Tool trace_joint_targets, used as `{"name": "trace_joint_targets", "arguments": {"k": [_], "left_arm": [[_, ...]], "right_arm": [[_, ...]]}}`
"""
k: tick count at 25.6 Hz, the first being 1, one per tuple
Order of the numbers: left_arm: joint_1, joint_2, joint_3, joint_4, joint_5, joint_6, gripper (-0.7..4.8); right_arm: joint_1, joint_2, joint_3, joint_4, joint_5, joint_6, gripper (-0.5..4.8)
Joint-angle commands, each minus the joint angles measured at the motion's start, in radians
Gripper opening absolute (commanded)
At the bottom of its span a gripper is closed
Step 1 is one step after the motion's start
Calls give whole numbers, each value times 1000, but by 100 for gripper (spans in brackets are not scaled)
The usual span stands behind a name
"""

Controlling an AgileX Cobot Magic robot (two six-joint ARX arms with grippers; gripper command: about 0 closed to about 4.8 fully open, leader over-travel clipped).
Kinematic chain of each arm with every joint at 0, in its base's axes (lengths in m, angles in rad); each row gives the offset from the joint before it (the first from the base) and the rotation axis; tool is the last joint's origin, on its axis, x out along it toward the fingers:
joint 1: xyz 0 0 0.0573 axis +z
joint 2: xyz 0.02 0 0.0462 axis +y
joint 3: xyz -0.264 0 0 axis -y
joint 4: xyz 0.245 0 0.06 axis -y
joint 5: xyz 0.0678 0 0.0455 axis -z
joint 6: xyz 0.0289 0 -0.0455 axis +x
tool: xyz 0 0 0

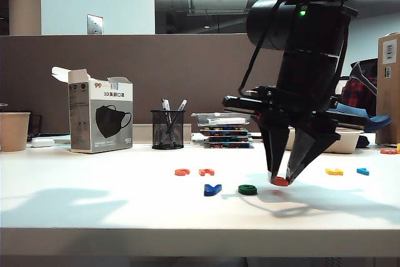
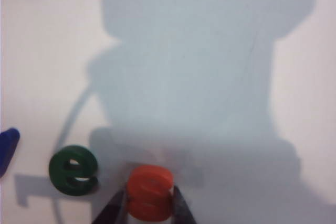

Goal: Select the appropriate letters from the row of letter magnets placed on the table to arrange into the word "yes".

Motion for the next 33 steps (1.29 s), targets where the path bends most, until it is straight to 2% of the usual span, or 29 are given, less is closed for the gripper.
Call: {"name": "trace_joint_targets", "arguments": {"k": [1,26,27,30,33], "left_arm": [[-1,-2,3,10,-3,3,-5],[-1,-2,3,10,-3,3,-5],[-1,-2,3,10,-3,3,-5],[-1,-2,3,10,-4,3,-5],[-1,-2,3,10,-3,3,-5]], "right_arm": [[0,-5,0,-6,5,-3,94],[-1,38,-2,-33,-3,-3,95],[-1,38,-2,-32,-3,-3,101],[-1,38,-2,-33,-3,-3,163],[-1,37,0,-32,-3,-3,165]]}}
